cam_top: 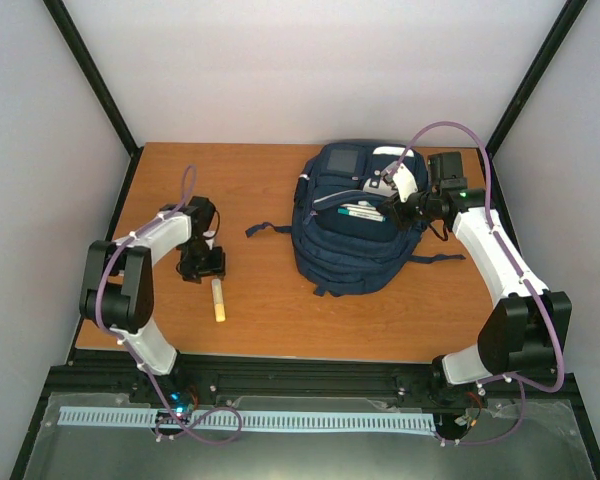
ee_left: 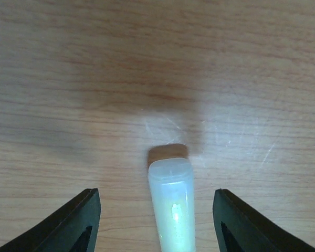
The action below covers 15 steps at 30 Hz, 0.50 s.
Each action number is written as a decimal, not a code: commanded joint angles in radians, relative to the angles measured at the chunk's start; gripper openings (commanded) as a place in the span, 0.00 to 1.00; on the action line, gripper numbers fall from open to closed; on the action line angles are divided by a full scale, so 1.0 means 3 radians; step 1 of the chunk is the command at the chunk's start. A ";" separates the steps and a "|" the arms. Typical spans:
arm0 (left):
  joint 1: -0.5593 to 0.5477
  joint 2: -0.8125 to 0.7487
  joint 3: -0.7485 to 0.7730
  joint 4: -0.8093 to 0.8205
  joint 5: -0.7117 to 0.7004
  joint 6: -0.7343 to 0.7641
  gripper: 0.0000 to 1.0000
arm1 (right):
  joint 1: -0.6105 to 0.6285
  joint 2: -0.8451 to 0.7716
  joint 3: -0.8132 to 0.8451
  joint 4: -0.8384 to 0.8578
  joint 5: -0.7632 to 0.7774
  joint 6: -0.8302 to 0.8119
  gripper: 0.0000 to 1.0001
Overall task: Pack the student bag
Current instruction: Pick up the stationery from the center of the board.
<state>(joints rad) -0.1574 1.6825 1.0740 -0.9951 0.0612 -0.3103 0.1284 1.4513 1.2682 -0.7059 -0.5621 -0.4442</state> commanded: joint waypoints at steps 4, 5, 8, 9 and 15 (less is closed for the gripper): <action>0.0003 0.0234 -0.0012 -0.0074 0.0194 -0.0078 0.58 | -0.0009 -0.0082 0.0048 0.0122 -0.0308 0.0057 0.03; 0.0003 0.0255 -0.0011 -0.0075 0.0209 -0.0072 0.56 | -0.0009 -0.0081 0.0054 0.0123 -0.0307 0.0053 0.03; 0.0003 0.0312 -0.0012 -0.0048 0.0275 -0.0042 0.46 | -0.0009 -0.0085 0.0052 0.0119 -0.0297 0.0047 0.03; 0.0003 0.0325 -0.0007 -0.0028 0.0298 -0.0016 0.42 | -0.0009 -0.0085 0.0041 0.0120 -0.0295 0.0045 0.03; -0.0002 0.0442 0.0040 0.0172 0.0111 0.0075 0.22 | -0.0009 -0.0091 0.0005 0.0149 -0.0274 0.0052 0.03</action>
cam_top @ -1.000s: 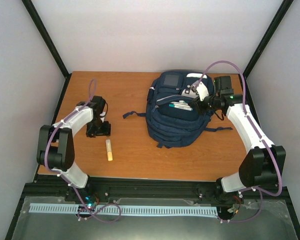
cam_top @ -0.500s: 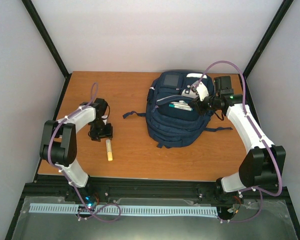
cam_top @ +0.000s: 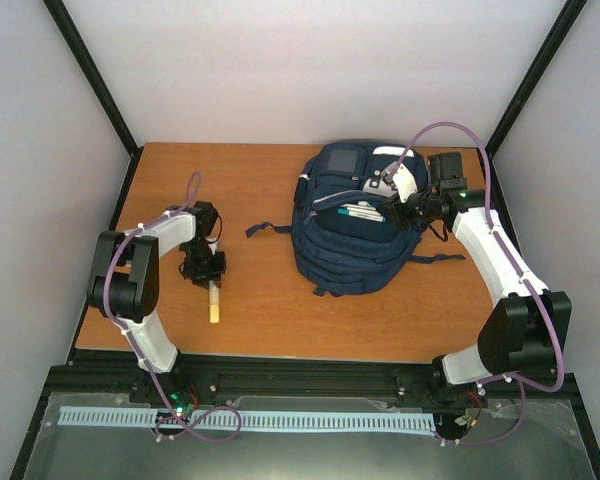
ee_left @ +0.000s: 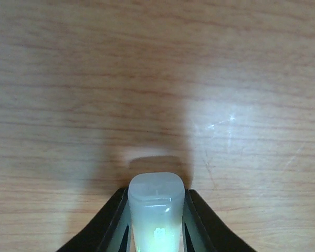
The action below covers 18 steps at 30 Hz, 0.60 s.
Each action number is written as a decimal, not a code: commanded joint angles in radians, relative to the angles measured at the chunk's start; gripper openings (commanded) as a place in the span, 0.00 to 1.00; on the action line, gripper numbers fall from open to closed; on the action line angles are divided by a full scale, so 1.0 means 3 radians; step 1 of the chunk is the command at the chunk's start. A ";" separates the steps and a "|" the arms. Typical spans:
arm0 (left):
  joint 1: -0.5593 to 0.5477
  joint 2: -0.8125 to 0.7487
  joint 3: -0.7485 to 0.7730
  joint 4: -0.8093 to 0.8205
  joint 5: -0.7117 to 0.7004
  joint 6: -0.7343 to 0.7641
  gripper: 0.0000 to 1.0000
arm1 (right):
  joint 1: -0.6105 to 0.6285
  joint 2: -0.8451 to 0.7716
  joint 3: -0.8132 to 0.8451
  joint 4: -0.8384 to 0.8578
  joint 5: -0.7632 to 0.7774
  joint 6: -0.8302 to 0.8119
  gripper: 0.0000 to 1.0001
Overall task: Pack the student bag
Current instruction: Pick up the stationery from the center of the board.
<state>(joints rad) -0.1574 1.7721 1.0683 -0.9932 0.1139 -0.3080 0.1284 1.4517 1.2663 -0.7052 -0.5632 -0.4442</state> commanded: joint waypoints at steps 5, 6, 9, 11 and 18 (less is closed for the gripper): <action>-0.0126 0.0402 0.0410 0.0230 -0.0117 0.0147 0.18 | -0.0009 -0.0058 0.0037 0.0151 -0.0269 0.0052 0.03; -0.0175 0.0472 0.0527 0.0212 -0.0122 0.0181 0.18 | -0.0009 -0.0046 0.0046 0.0152 -0.0275 0.0050 0.03; -0.0348 0.0653 0.0936 0.0143 -0.0123 0.0310 0.19 | -0.0009 -0.0018 0.0072 0.0152 -0.0282 0.0061 0.03; -0.0444 0.0755 0.1106 0.0101 -0.0121 0.0375 0.24 | -0.0009 -0.0005 0.0097 0.0156 -0.0284 0.0080 0.03; -0.0559 0.0674 0.1066 0.0017 -0.0384 0.0410 0.55 | -0.0009 -0.0016 0.0093 0.0142 -0.0266 0.0072 0.03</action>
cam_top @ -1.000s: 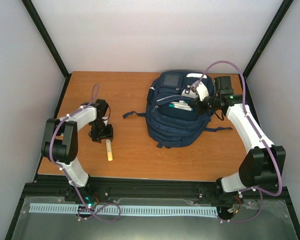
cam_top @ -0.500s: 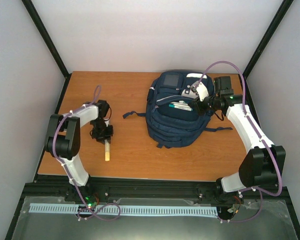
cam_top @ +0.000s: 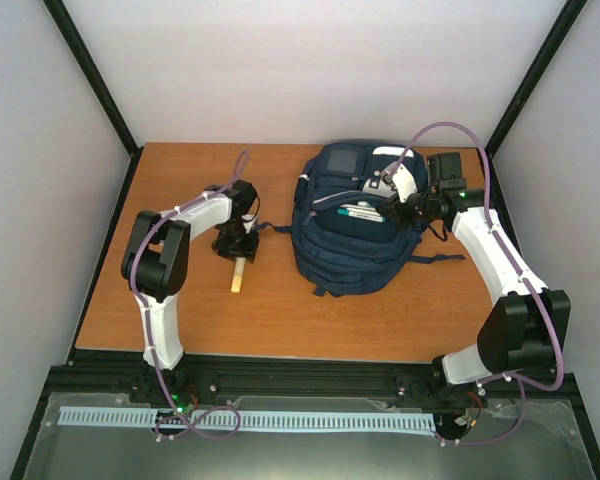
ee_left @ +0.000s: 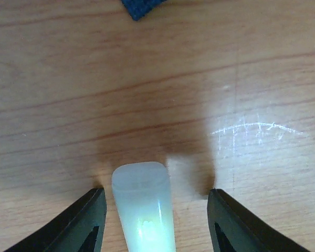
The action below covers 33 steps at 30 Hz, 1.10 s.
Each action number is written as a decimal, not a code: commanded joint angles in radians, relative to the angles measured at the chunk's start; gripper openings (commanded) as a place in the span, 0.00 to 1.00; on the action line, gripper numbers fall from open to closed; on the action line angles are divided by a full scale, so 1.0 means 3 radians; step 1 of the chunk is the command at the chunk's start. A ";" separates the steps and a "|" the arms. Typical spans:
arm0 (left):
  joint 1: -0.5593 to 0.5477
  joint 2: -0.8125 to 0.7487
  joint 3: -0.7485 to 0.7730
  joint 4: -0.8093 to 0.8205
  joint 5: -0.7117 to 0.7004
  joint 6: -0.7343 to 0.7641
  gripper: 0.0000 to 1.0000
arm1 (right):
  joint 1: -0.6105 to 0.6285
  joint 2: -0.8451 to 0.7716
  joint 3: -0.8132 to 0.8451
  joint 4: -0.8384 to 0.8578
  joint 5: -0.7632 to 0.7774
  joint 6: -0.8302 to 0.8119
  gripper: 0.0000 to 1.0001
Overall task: Pack the student bag
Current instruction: Pick up the stationery from the center of the board.
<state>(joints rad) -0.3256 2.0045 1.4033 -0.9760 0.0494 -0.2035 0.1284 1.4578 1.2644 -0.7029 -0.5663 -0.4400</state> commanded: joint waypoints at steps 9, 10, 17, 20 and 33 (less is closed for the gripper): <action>-0.0009 -0.0571 -0.0661 0.0107 -0.0070 0.0041 0.51 | -0.0009 -0.0014 0.0059 0.0171 -0.0306 0.0106 0.03; -0.0009 -0.0580 -0.0690 0.0112 -0.0045 0.0048 0.49 | -0.0009 -0.0005 0.0064 0.0170 -0.0320 0.0117 0.03; -0.0024 -0.0539 -0.0669 0.0152 -0.0004 0.0127 0.30 | -0.0009 0.0019 0.0096 0.0185 -0.0363 0.0155 0.04; -0.0024 -0.0538 -0.0635 0.0149 -0.0022 0.0149 0.23 | -0.0009 -0.0004 0.0077 0.0190 -0.0357 0.0154 0.04; -0.0032 -0.0889 0.0155 -0.0009 0.1525 0.0484 0.11 | -0.0009 -0.0061 0.0154 0.0165 -0.0357 0.0101 0.03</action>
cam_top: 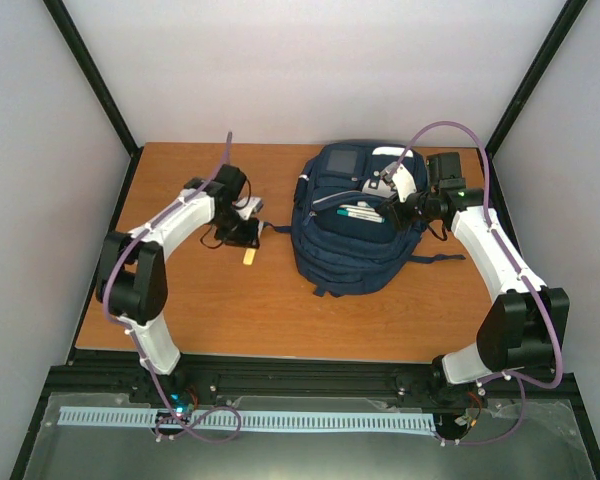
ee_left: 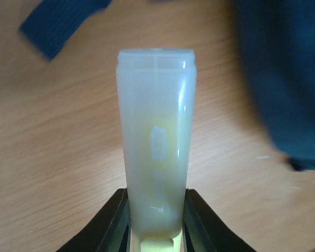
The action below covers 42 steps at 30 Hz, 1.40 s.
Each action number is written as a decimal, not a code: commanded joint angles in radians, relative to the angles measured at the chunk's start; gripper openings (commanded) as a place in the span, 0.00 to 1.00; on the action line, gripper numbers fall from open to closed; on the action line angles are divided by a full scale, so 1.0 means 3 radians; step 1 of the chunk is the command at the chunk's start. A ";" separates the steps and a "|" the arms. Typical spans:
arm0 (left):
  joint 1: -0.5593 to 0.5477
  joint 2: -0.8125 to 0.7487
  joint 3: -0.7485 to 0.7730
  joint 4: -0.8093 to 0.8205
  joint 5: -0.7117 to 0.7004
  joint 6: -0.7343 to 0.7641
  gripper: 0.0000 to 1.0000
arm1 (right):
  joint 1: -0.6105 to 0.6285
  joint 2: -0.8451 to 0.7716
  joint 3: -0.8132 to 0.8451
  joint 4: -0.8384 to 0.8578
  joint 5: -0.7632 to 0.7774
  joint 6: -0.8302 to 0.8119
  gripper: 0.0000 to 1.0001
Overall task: Pack the student bag
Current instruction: Pick up the stationery from the center of the board, then place the stationery in the student bag.
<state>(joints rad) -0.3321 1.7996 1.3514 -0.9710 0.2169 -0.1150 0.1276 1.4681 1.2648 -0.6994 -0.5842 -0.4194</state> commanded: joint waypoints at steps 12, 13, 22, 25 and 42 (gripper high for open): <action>-0.0665 -0.0314 0.1018 0.0136 0.0848 0.1290 0.11 | -0.0006 -0.0047 0.0321 0.0130 -0.0332 0.0060 0.03; -0.0784 -0.0323 0.1057 0.0133 0.0695 0.1477 0.11 | -0.0006 -0.0042 0.0329 0.0143 -0.0337 0.0067 0.03; -0.1384 -0.0288 0.1101 0.0570 0.0089 0.2653 0.11 | -0.0006 0.0010 0.0324 0.0168 -0.0447 0.0146 0.03; -0.1487 -0.0161 0.1182 0.0694 -0.0093 0.2818 0.12 | -0.0006 0.0011 0.0325 0.0178 -0.0463 0.0165 0.03; -0.1841 0.0624 0.1380 0.1888 -0.1092 0.3236 0.11 | -0.0006 -0.0037 0.0221 0.0164 -0.0472 0.0193 0.03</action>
<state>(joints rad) -0.8703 1.9392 1.7065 -0.5598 0.0223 0.8127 0.1246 1.4815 1.3048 -0.7139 -0.6117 -0.3832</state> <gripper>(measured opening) 0.231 0.032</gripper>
